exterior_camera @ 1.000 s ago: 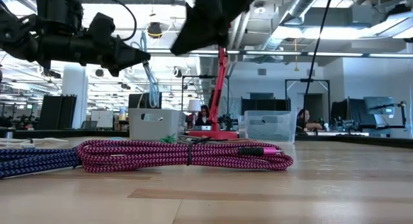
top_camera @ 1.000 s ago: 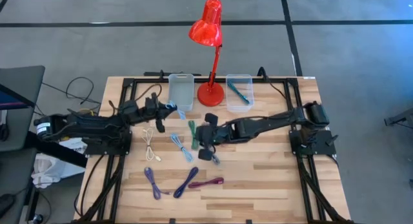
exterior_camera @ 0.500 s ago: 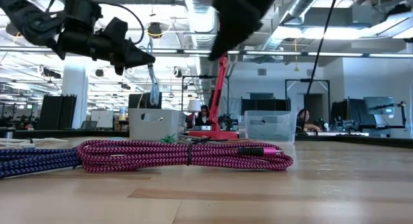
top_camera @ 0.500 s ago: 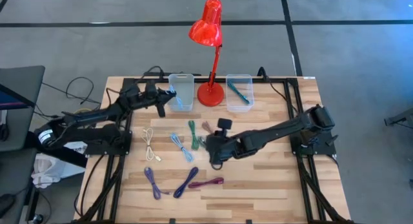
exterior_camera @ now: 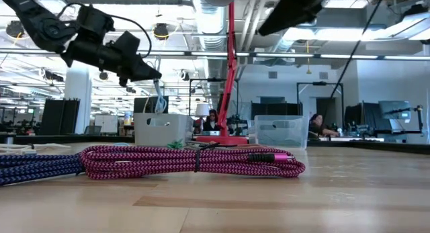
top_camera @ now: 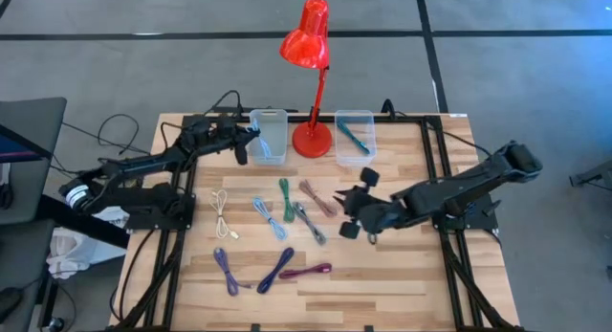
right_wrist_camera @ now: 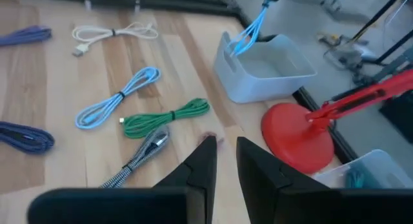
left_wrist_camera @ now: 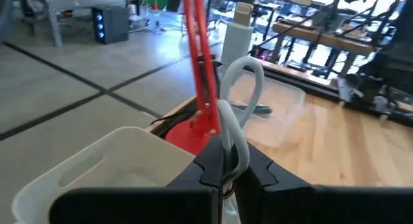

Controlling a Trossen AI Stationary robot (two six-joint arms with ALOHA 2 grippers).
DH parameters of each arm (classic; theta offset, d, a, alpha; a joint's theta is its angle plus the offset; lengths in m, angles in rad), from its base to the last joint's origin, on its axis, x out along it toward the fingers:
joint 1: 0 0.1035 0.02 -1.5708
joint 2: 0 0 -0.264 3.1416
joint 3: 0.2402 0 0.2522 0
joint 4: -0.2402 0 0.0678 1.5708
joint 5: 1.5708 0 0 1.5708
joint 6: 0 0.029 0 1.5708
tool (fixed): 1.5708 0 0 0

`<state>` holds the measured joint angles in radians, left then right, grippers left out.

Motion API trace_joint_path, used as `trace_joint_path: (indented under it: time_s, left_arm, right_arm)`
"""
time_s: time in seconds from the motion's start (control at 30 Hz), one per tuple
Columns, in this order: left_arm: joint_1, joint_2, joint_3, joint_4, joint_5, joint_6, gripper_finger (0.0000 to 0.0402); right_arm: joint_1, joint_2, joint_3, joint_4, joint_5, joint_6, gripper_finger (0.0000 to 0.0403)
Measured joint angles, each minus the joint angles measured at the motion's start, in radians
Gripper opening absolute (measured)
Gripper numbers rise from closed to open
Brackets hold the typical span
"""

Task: Pick & Place USB Port
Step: Put the right light blue charger cable into the gray bin

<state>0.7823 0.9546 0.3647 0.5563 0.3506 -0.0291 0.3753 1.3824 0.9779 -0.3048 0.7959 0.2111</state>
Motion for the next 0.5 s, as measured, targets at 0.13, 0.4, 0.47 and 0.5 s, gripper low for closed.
trace_joint_path:
  time_s: [0.13,0.4,0.47,0.5]
  left_arm:
    - [0.038,0.065,0.062,0.0,0.028,0.013,0.0012]
    - [0.056,0.252,0.16,0.0,0.07,0.003,0.0012]
    - [0.056,0.302,0.165,0.0,0.07,-0.002,0.0012]
    - [0.061,0.325,0.165,-0.003,0.07,-0.004,0.0012]
  right_arm:
    - [0.058,-0.096,-0.106,0.019,0.096,0.049,0.0053]
    - [0.172,-0.23,-0.274,0.024,0.217,0.209,0.0053]
    - [0.201,-0.256,-0.31,0.019,0.25,0.242,0.0053]
    - [0.214,-0.266,-0.323,0.02,0.26,0.258,0.0053]
